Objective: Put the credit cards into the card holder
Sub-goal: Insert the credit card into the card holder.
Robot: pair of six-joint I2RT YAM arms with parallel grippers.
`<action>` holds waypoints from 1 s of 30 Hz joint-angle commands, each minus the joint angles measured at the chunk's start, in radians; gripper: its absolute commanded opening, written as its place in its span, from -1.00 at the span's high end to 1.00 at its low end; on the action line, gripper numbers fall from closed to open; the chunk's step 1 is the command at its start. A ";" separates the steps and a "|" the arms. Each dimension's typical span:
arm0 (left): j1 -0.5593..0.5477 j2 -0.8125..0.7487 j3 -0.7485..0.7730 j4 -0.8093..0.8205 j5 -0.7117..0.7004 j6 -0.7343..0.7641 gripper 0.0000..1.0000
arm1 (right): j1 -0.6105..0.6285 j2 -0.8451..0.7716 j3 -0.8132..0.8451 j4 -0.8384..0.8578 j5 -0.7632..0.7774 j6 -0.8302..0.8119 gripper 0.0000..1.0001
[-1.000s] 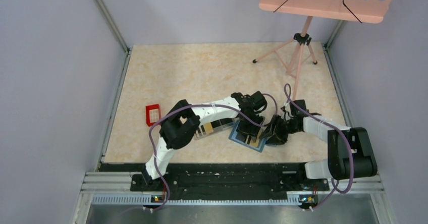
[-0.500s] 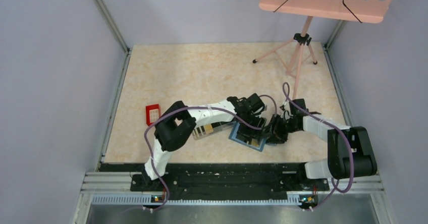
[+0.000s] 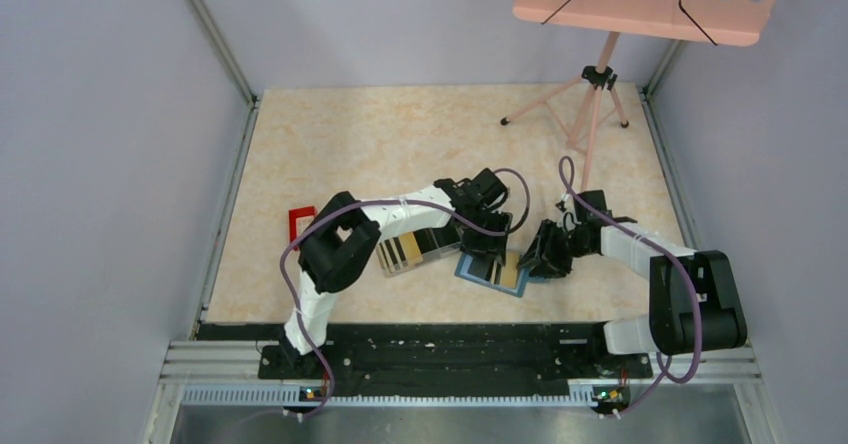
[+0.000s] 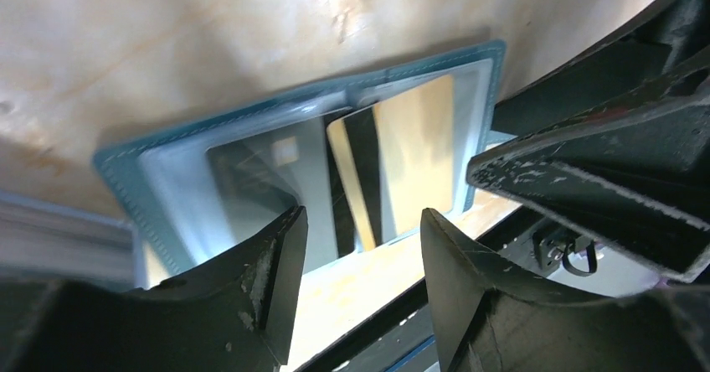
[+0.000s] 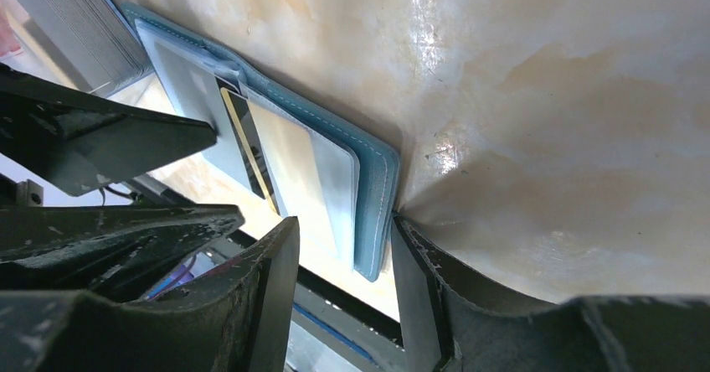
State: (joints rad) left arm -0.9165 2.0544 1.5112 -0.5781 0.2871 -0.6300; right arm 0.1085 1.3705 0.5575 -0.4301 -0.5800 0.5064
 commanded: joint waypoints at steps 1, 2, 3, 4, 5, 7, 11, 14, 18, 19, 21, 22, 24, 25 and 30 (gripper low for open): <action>-0.012 0.052 0.052 0.079 0.091 -0.010 -0.12 | 0.005 0.005 0.030 0.017 0.047 -0.031 0.10; -0.015 0.062 0.062 0.089 0.108 -0.011 -0.11 | 0.005 0.009 0.030 0.017 0.049 -0.033 0.10; -0.019 0.069 0.070 0.095 0.121 -0.013 -0.09 | 0.005 0.011 0.030 0.018 0.052 -0.035 0.11; -0.022 0.075 0.076 0.104 0.131 -0.015 -0.09 | 0.005 0.014 0.031 0.019 0.055 -0.036 0.11; -0.024 0.079 0.081 0.114 0.141 -0.018 -0.08 | 0.005 0.015 0.031 0.018 0.055 -0.038 0.11; -0.026 0.086 0.084 0.130 0.160 -0.024 -0.08 | 0.005 0.018 0.035 0.020 0.051 -0.040 0.11; -0.027 0.065 0.043 0.220 0.208 -0.035 -0.08 | 0.005 0.013 0.042 0.022 0.035 -0.047 0.11; -0.025 0.043 0.022 0.222 0.183 -0.037 -0.08 | 0.005 0.004 0.052 0.011 0.031 -0.056 0.11; -0.003 -0.026 -0.050 0.206 0.095 -0.047 -0.09 | 0.005 -0.014 0.068 -0.012 0.031 -0.073 0.12; 0.009 -0.045 -0.076 0.205 0.073 -0.053 -0.09 | 0.006 -0.018 0.073 -0.017 0.030 -0.076 0.13; 0.037 -0.088 -0.132 0.200 0.028 -0.070 -0.09 | 0.008 -0.022 0.082 -0.024 0.017 -0.075 0.16; 0.053 -0.108 -0.160 0.202 0.010 -0.080 -0.08 | 0.016 -0.023 0.088 -0.026 0.012 -0.074 0.19; 0.086 -0.145 -0.212 0.201 -0.026 -0.096 -0.05 | 0.040 -0.027 0.107 -0.040 0.023 -0.074 0.20; 0.102 -0.163 -0.234 0.202 -0.043 -0.100 -0.04 | 0.052 -0.029 0.115 -0.044 0.030 -0.073 0.21; 0.168 -0.227 -0.291 0.175 -0.100 -0.104 -0.05 | 0.130 -0.038 0.166 -0.070 0.078 -0.072 0.21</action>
State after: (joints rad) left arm -0.7986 1.8999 1.2598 -0.3790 0.2909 -0.7174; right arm 0.1795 1.3701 0.6540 -0.4816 -0.5430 0.4515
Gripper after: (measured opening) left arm 0.521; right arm 0.396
